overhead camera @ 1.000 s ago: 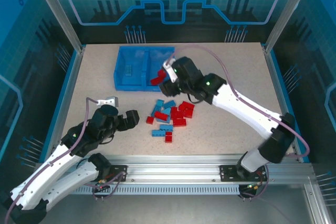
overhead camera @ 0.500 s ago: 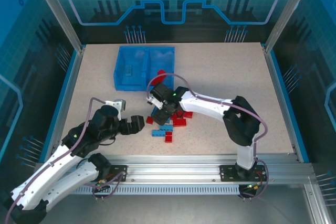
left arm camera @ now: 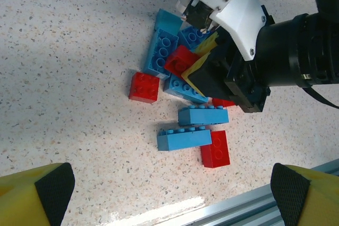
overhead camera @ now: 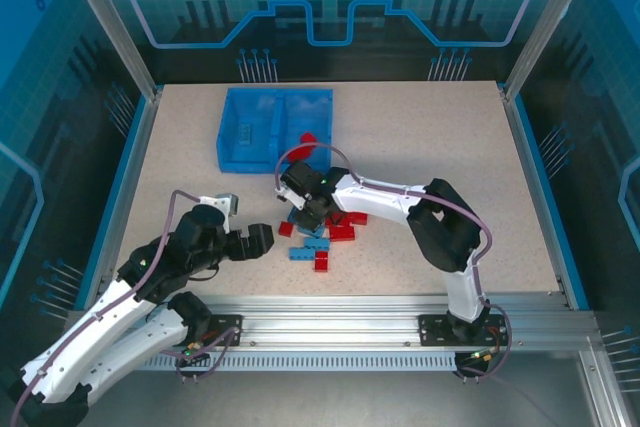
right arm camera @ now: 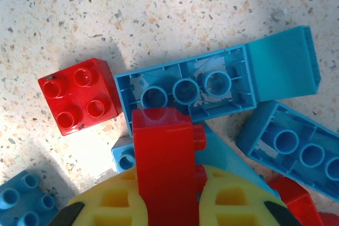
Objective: Sort the legos into containers by color
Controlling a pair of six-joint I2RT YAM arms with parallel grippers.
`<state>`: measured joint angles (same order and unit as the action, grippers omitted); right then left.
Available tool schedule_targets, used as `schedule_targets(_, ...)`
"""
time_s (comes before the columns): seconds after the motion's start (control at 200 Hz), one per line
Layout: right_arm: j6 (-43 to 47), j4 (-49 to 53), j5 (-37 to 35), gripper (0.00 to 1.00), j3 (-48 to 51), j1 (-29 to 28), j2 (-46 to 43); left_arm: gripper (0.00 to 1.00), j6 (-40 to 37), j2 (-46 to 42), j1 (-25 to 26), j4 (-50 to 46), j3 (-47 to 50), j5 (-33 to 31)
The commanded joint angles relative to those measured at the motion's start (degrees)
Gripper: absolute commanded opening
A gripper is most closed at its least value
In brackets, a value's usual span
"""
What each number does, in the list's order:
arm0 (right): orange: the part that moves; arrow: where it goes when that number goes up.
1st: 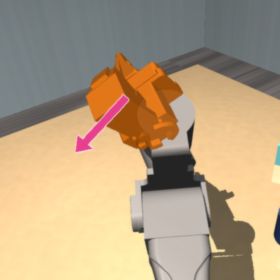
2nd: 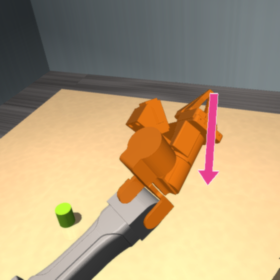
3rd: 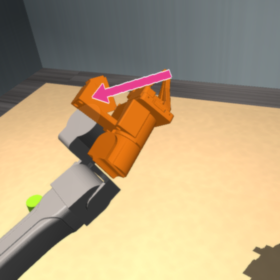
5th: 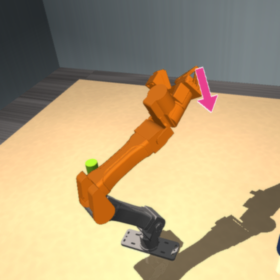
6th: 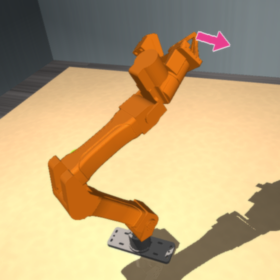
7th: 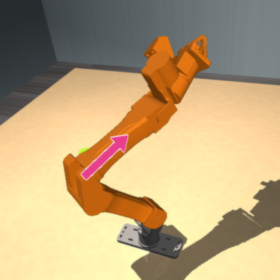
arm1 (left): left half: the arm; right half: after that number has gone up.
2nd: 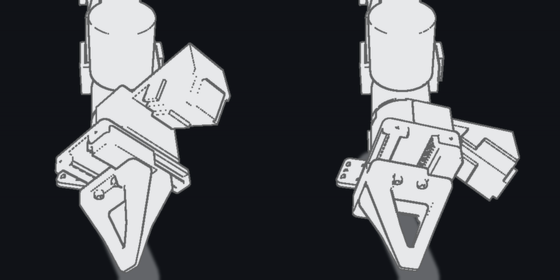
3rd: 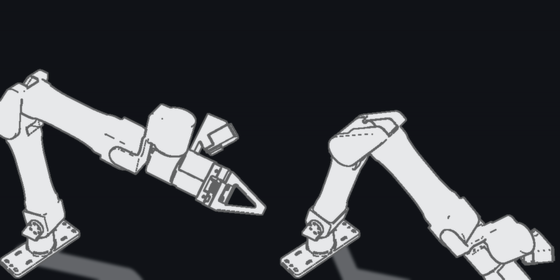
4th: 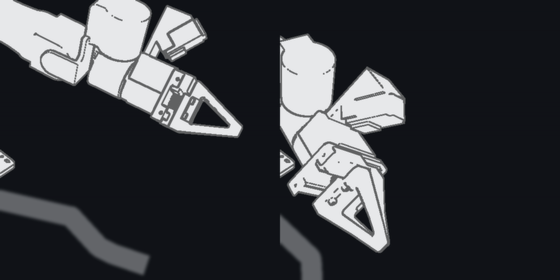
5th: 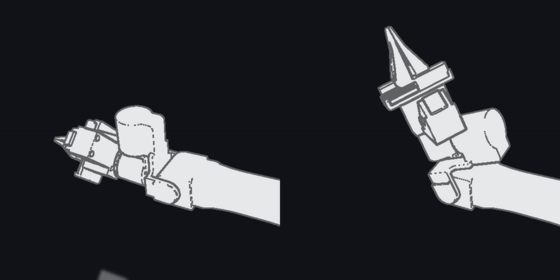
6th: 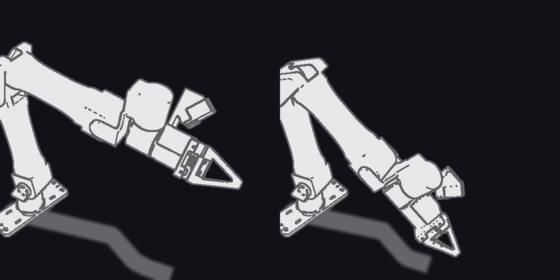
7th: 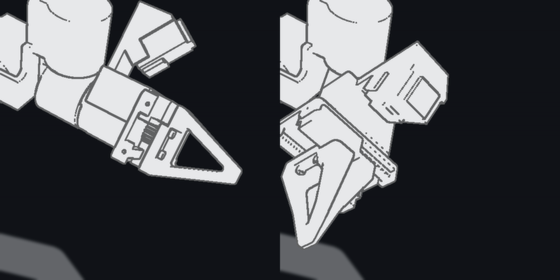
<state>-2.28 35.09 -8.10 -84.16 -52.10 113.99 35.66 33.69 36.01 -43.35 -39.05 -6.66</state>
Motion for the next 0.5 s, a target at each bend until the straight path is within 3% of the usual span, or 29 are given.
schedule_targets(0.0,-1.3,-0.8,-1.1,0.13,1.3,-0.4,-5.9,0.99,1.0,-0.1,0.2,0.2,0.7,0.1)
schedule_targets(0.31,-8.4,-10.2,-6.3,0.13,4.3,1.1,-21.1,0.99,0.8,-0.2,0.3,0.1,0.5,0.0)
schedule_targets(0.395,-9.8,-12.9,-7.7,0.14,2.1,2.1,-20.3,0.99,0.7,-0.1,0.3,0.6,0.5,0.1)
schedule_targets(0.495,-8.5,-13.7,-15.3,0.14,-4.1,2.7,-15.5,0.99,0.6,0.1,0.3,0.5,0.3,0.1)
